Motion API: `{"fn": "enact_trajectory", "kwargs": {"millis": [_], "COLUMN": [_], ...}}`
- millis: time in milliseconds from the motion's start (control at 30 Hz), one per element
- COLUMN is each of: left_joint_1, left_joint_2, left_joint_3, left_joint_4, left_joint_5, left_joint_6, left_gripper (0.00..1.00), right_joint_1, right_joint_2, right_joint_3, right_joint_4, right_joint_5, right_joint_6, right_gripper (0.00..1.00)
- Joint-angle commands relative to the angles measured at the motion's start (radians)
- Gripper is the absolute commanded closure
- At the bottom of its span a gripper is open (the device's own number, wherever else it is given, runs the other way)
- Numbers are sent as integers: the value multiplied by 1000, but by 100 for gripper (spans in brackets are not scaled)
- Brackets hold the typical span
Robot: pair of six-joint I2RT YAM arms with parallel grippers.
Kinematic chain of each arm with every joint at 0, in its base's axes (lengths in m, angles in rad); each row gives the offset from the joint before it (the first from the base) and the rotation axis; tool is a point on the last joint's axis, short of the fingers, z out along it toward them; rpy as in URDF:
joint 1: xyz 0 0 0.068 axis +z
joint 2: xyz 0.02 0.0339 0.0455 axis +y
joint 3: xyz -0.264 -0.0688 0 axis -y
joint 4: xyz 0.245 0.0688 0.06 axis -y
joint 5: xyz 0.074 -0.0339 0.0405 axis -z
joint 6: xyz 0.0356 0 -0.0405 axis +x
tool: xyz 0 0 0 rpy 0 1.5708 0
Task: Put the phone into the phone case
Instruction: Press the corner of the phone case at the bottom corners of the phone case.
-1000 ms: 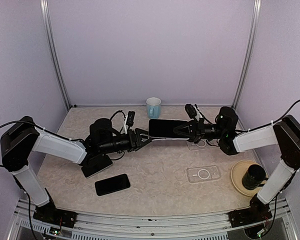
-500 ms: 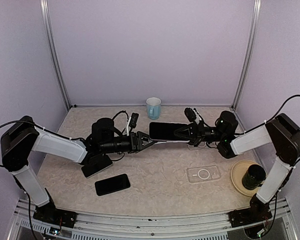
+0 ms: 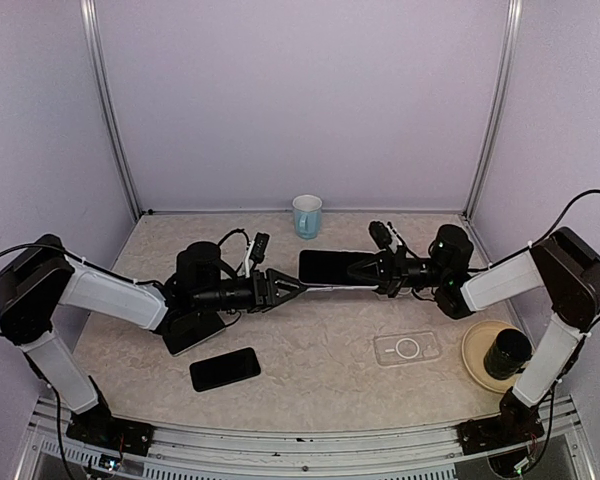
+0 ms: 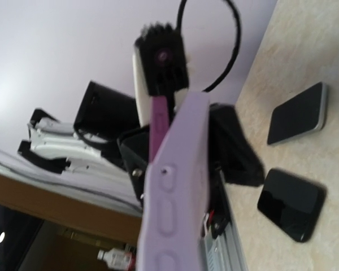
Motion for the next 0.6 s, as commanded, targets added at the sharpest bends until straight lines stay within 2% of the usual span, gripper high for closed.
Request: {"fn": "enact_trajectory", "kwargs": {"millis": [0,300,567], "left_joint_1": [1,31,58], "left_joint_2": [-91,-163,-162], "left_joint_3": [-18,-27,-22], "left_joint_4": [58,47,10], "left_joint_5": [93,99,113], "left_joint_6": [16,28,57], "left_gripper": [44,41,34], "right_joint_1": [-16,-16,-8], "right_joint_2": [-8,-6,-56], "right_joint_3": [-6,1,12], "right_joint_4": [9,32,-17], "right_joint_5": [125,85,-21], "right_joint_6": [-50,-63,-185], "right_gripper": [100,100,100]}}
